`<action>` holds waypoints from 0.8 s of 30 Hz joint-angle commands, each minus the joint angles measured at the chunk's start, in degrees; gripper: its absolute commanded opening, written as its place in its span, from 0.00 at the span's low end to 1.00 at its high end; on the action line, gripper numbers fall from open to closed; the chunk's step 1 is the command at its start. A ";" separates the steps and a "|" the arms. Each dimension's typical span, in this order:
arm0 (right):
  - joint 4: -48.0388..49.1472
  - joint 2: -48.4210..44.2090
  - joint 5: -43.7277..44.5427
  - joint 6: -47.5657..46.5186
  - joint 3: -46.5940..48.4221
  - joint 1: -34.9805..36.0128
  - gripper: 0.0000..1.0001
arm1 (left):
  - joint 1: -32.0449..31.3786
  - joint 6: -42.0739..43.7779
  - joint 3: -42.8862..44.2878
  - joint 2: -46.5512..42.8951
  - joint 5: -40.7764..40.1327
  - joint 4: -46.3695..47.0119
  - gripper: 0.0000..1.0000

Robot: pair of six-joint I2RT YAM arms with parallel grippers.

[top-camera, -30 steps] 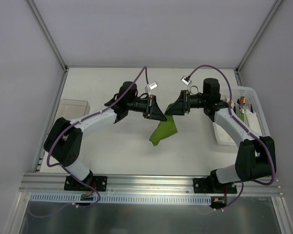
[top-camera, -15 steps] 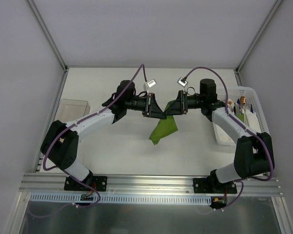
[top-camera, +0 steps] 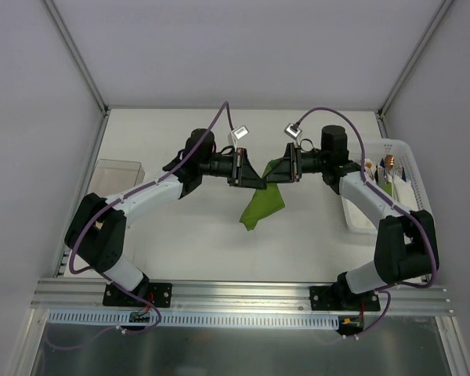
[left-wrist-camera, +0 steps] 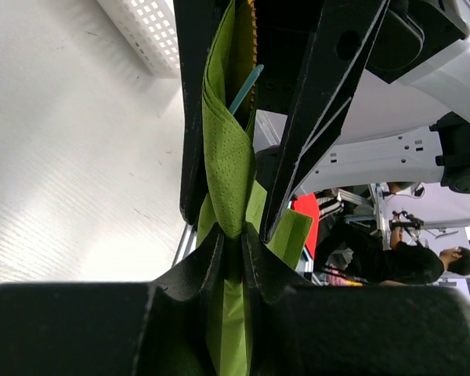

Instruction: Place the utensils on the paper napkin and roll it up

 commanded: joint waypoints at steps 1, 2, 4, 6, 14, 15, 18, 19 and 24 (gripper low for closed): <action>5.17 0.83 -0.40 4.20 0.93 -0.96 0.40 | 0.22 -1.91 -0.21 -3.12 2.68 6.74 0.00; 6.31 0.92 -0.58 5.25 0.66 -1.05 0.40 | 0.13 -2.69 -0.39 -3.03 2.86 7.36 0.00; 6.85 1.10 -0.84 5.52 0.49 -1.23 0.38 | 0.22 -3.75 -1.09 -2.59 3.47 10.43 0.00; 7.11 1.36 -1.10 6.04 0.31 -1.40 0.38 | 0.31 -6.29 -2.49 -2.24 4.00 13.59 0.00; 8.25 1.54 -1.46 7.28 0.49 -2.37 0.36 | 0.40 -8.68 -2.67 -1.18 4.79 18.44 0.00; 8.60 1.45 -1.37 7.37 0.31 -2.37 0.34 | 0.40 -8.59 -2.59 -1.09 4.88 18.44 0.00; 9.40 1.36 -1.28 7.81 0.14 -2.28 0.23 | 0.40 -8.33 -2.15 -1.09 4.53 17.91 0.00; 9.48 1.27 -1.37 7.81 0.13 -2.19 0.20 | 0.31 -8.06 -1.97 -1.09 4.44 17.47 0.00; 9.66 0.40 -1.28 7.37 0.40 -1.67 0.00 | 0.40 -3.67 0.05 -1.97 1.81 10.02 0.15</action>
